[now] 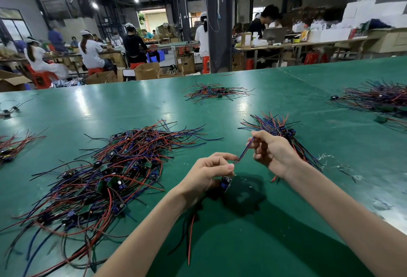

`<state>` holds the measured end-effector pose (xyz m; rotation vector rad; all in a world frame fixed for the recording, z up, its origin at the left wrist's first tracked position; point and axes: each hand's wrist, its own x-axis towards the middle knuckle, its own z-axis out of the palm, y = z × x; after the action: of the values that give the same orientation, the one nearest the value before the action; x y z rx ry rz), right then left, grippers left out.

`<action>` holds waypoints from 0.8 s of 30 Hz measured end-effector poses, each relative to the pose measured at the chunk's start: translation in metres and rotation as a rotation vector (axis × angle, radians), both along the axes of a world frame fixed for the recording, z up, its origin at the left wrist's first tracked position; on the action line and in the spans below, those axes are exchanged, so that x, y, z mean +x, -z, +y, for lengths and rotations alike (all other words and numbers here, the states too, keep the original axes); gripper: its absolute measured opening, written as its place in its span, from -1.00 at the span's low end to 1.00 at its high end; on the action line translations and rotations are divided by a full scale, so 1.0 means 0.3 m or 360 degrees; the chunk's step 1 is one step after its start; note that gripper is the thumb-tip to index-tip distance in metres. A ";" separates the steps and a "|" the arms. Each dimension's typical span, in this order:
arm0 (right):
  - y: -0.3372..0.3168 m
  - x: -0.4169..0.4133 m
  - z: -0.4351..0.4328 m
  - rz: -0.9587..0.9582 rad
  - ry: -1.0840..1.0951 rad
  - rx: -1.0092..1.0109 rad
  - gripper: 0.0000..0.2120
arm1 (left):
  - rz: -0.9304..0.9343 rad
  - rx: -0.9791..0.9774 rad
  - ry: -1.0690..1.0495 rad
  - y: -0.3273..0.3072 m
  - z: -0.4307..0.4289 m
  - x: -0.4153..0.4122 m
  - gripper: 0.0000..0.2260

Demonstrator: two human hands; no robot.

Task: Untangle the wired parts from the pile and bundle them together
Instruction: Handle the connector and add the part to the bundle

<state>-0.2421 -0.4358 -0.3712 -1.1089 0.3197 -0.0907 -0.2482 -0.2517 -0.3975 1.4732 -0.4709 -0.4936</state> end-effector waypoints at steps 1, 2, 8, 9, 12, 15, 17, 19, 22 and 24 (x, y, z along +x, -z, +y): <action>0.001 0.004 -0.007 -0.0010 0.0039 0.0012 -0.76 | -0.0016 0.0025 -0.0027 0.000 -0.004 -0.001 -0.85; 0.003 0.007 -0.014 -0.0021 0.0075 0.0012 -0.76 | -0.0029 0.0054 -0.0035 0.001 -0.007 -0.002 -0.86; 0.015 0.012 -0.007 0.0022 0.0139 -0.0077 -0.76 | -0.0159 0.0078 0.0148 -0.010 -0.016 -0.036 -0.85; 0.018 0.013 -0.004 0.0029 0.0148 -0.0099 -0.76 | -0.0205 0.0063 0.0167 -0.014 -0.020 -0.045 -0.86; 0.022 0.016 0.000 0.0036 0.0181 -0.0166 -0.75 | -0.0309 0.0033 0.0208 -0.026 -0.032 -0.059 -0.86; 0.023 0.019 0.004 0.0034 0.0197 -0.0198 -0.73 | -0.0318 0.0013 0.0196 -0.033 -0.033 -0.059 -0.86; 0.026 0.019 0.008 0.0033 0.0191 -0.0210 -0.73 | -0.0307 -0.0005 0.0195 -0.035 -0.033 -0.061 -0.87; 0.031 0.017 0.012 0.0051 0.0186 -0.0245 -0.73 | -0.0306 -0.0026 0.0212 -0.038 -0.033 -0.066 -0.86; 0.034 0.015 0.013 0.0051 0.0201 -0.0285 -0.75 | -0.0310 -0.0032 0.0210 -0.041 -0.031 -0.069 -0.87; 0.039 0.013 0.018 0.0042 0.0189 -0.0329 -0.74 | -0.0333 -0.0015 0.0200 -0.041 -0.029 -0.069 -0.87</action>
<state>-0.2382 -0.4304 -0.3830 -1.2960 0.4063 -0.2183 -0.2687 -0.2604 -0.3853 1.4994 -0.7337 -0.4367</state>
